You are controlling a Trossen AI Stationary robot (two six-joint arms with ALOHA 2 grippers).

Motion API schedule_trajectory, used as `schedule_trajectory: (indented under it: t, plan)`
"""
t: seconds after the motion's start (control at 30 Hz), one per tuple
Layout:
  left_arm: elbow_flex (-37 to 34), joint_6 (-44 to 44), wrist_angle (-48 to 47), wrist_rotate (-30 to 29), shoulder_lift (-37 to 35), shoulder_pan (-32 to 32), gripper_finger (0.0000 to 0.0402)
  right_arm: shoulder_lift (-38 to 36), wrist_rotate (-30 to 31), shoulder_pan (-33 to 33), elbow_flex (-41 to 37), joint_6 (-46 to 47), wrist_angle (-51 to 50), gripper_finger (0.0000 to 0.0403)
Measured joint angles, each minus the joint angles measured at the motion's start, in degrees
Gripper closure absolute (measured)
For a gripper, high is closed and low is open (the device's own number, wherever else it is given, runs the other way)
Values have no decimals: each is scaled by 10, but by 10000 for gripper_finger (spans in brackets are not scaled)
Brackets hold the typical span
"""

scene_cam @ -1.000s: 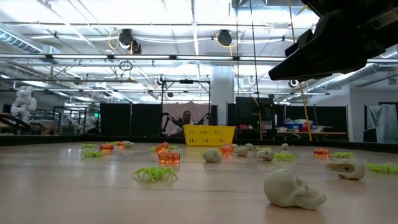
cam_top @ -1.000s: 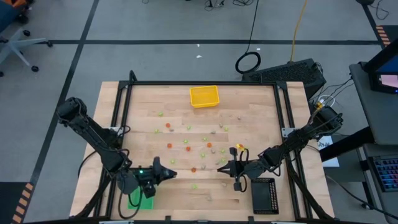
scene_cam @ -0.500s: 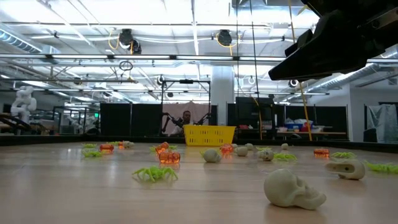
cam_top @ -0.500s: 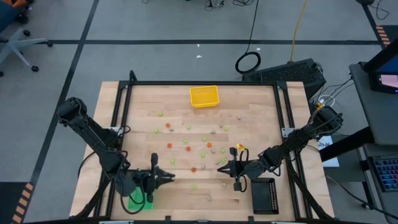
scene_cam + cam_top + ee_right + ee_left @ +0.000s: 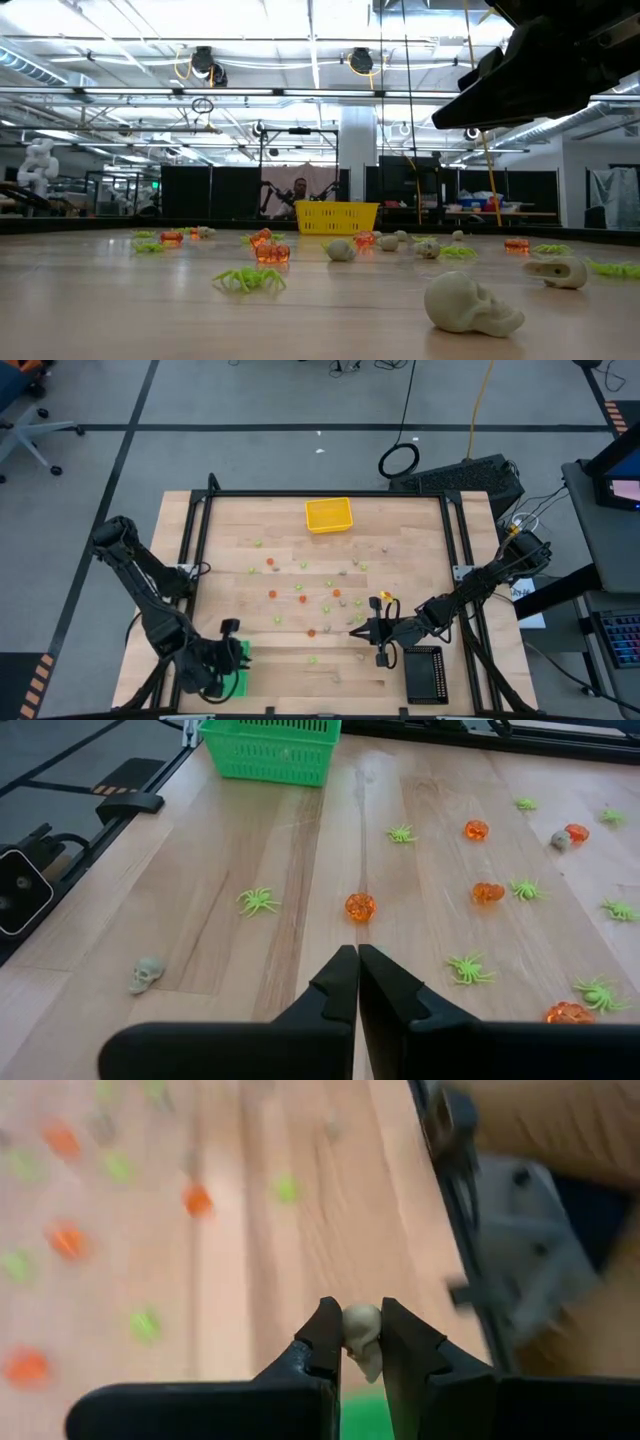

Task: Sort Halloween decoration
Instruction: Put the white skull toy into the green bin

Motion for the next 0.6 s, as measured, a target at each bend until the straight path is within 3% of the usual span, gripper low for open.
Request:
schedule_trajectory:
  t: [0.17, 0.37, 0.6]
  plan:
    - [-1, -70, -50, 84, 16, 0, 365, 0, -1, 0, 0, 0, -4, 401]
    - [-1, -90, -63, 139, 49, 0, 365, 0, -2, 0, 0, 0, -11, 401]
    - [-1, -90, -64, 151, 77, 0, 365, 0, -2, 0, 0, 0, -29, 401]
